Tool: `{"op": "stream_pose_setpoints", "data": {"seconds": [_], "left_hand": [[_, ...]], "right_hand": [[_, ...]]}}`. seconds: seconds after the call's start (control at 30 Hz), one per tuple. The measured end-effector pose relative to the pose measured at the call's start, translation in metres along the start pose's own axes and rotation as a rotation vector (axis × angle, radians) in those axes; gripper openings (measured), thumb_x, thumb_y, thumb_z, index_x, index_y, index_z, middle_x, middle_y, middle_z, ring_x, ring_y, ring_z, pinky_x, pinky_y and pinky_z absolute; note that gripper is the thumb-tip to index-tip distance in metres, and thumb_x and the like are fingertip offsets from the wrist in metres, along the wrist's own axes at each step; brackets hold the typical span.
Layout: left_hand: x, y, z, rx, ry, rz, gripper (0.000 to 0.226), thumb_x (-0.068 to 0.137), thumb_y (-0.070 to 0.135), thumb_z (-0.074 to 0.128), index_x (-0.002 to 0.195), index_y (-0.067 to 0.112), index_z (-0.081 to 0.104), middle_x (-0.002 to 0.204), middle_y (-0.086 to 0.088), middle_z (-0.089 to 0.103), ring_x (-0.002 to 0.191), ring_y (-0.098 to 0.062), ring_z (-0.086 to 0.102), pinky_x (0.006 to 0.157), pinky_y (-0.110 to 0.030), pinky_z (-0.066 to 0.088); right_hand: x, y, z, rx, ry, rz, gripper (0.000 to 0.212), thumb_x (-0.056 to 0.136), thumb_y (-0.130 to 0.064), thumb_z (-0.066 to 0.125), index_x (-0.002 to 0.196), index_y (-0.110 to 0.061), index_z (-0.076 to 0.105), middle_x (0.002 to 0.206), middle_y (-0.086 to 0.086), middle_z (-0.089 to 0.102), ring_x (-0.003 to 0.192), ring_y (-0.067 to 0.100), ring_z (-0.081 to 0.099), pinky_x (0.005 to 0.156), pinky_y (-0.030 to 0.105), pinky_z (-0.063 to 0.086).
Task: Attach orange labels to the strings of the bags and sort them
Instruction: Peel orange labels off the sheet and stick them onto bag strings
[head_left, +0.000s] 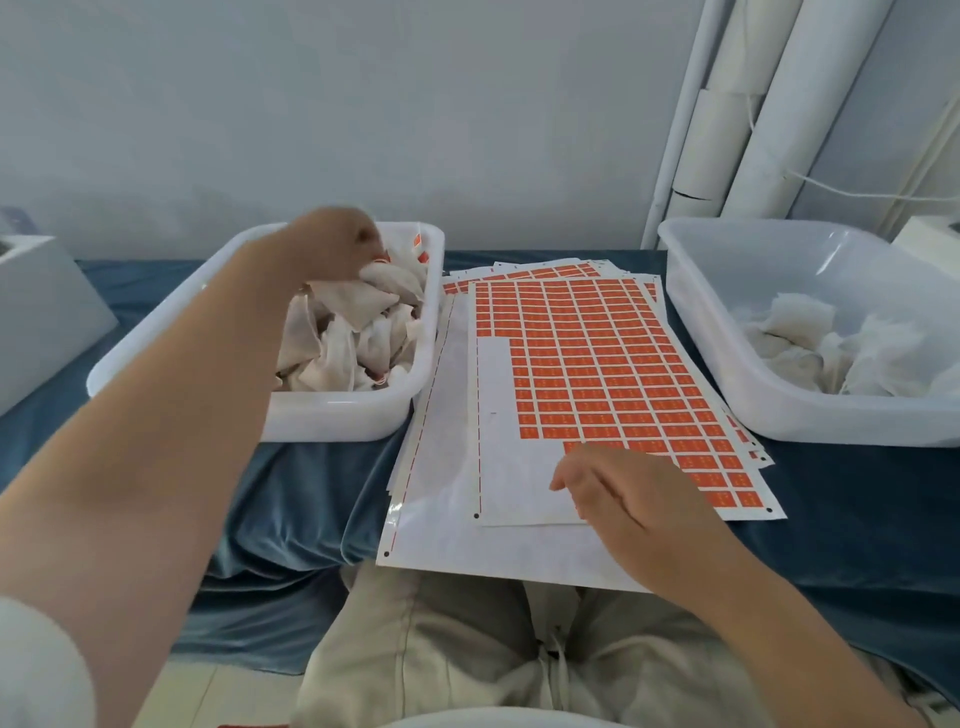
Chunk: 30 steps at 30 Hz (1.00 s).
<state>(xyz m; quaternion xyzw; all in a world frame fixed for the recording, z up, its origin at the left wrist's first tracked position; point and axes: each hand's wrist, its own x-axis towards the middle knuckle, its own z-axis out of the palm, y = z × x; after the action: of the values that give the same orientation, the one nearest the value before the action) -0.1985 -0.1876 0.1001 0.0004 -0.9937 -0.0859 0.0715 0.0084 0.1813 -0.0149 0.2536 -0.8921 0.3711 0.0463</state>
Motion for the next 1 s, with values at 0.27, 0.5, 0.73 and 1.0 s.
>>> {"op": "stream_pose_setpoints", "data": {"seconds": [0.27, 0.5, 0.73, 1.0], "left_hand": [[-0.014, 0.013, -0.007, -0.029, 0.161, -0.01, 0.031, 0.104, 0.026, 0.049, 0.105, 0.007, 0.073, 0.104, -0.014, 0.075, 0.1, -0.037, 0.067, 0.087, -0.041, 0.052], [-0.095, 0.106, -0.018, -0.487, 0.354, 0.232, 0.019, 0.102, 0.036, 0.06, 0.103, 0.026, 0.076, 0.089, 0.011, 0.077, 0.078, -0.016, 0.07, 0.075, -0.034, 0.059], [-0.192, 0.152, 0.07, -0.716, 0.142, 0.257, 0.029, 0.095, 0.06, 0.053, 0.089, 0.039, 0.072, 0.081, 0.02, 0.074, 0.072, -0.011, 0.072, 0.061, -0.029, 0.062], [-0.201, 0.154, 0.142, -0.859, -0.066, 0.085, 0.034, 0.085, 0.061, 0.053, 0.088, 0.036, 0.075, 0.083, 0.031, 0.072, 0.083, 0.004, 0.069, 0.071, -0.018, 0.05]], "right_hand": [[0.008, 0.011, -0.022, -0.094, 0.065, 0.029, 0.041, 0.097, -0.072, 0.039, 0.102, -0.041, 0.065, 0.089, -0.024, 0.069, 0.09, -0.001, 0.068, 0.074, 0.017, 0.056], [0.014, 0.031, -0.066, -0.079, 0.332, 0.18, 0.019, 0.101, -0.059, 0.05, 0.113, -0.047, 0.058, 0.106, -0.034, 0.064, 0.096, -0.014, 0.064, 0.071, 0.004, 0.044], [0.007, 0.077, -0.122, -0.283, 0.594, 0.331, 0.031, 0.108, -0.035, 0.048, 0.132, -0.024, 0.063, 0.137, 0.0, 0.058, 0.129, 0.017, 0.051, 0.112, 0.041, 0.041], [0.036, 0.143, -0.199, -0.438, 0.466, 0.746, 0.035, 0.096, -0.045, 0.065, 0.102, -0.012, 0.075, 0.109, 0.012, 0.075, 0.103, 0.035, 0.066, 0.084, 0.039, 0.047]]}}
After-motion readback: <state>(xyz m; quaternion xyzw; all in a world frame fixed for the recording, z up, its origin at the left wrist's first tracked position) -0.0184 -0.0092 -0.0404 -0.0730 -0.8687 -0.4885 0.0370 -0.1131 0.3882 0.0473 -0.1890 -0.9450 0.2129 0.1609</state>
